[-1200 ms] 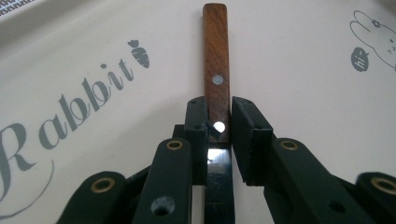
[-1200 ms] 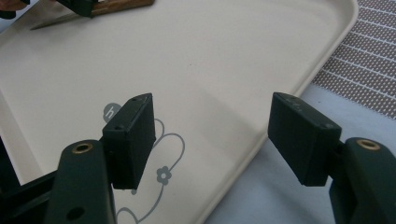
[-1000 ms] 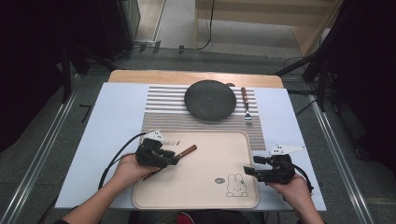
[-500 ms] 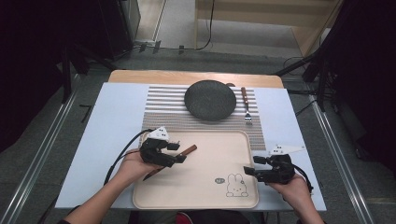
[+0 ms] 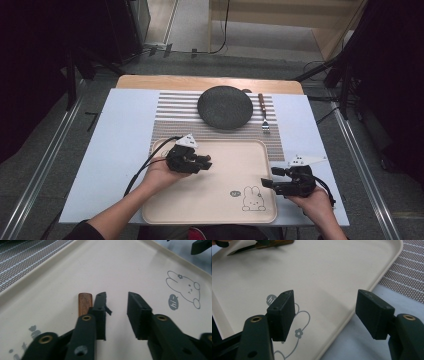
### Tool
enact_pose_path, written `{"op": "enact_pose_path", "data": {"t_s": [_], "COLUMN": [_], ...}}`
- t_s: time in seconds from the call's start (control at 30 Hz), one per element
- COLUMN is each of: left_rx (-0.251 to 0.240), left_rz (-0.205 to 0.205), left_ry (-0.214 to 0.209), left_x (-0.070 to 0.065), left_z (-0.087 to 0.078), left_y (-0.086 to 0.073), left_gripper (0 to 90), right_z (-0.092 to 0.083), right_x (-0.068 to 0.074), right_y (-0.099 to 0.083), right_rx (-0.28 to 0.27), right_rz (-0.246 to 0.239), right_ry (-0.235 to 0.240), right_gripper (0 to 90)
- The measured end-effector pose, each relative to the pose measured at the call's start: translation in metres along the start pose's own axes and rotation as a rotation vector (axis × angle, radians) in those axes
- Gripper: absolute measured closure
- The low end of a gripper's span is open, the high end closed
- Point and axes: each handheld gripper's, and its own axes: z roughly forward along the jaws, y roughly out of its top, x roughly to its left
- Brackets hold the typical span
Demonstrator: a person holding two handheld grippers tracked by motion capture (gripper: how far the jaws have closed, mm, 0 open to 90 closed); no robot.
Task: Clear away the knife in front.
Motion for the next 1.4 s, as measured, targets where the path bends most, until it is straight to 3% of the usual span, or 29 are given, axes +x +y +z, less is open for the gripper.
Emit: {"op": "enact_pose_path", "data": {"t_s": [0.07,0.23,0.57,1.03,1.4], "left_rx": [0.007,0.031,0.067,0.064,0.056], "left_rz": [0.012,0.009,0.006,-0.009,-0.050], "left_ry": [0.010,0.014,0.045,0.074,0.101], "left_x": [0.000,0.003,0.009,0.016,0.031], "left_z": [0.002,0.007,0.012,0.007,-0.003], "left_y": [0.000,-0.001,-0.004,-0.005,-0.009], "left_gripper": [81.8,89.2,89.2,89.2,89.2], "right_z": [0.000,0.000,0.000,0.000,0.000], "right_x": [0.000,0.001,0.001,0.001,0.001], "right_y": [0.000,0.000,0.000,0.000,0.000], "right_rx": [-0.001,0.000,0.002,0.002,0.000], "right_rz": [-0.002,-0.001,-0.006,-0.006,-0.005], "right_ry": [0.001,0.003,0.004,0.007,0.008], "right_gripper": [31.1,31.1,31.1,31.1,31.1]}}
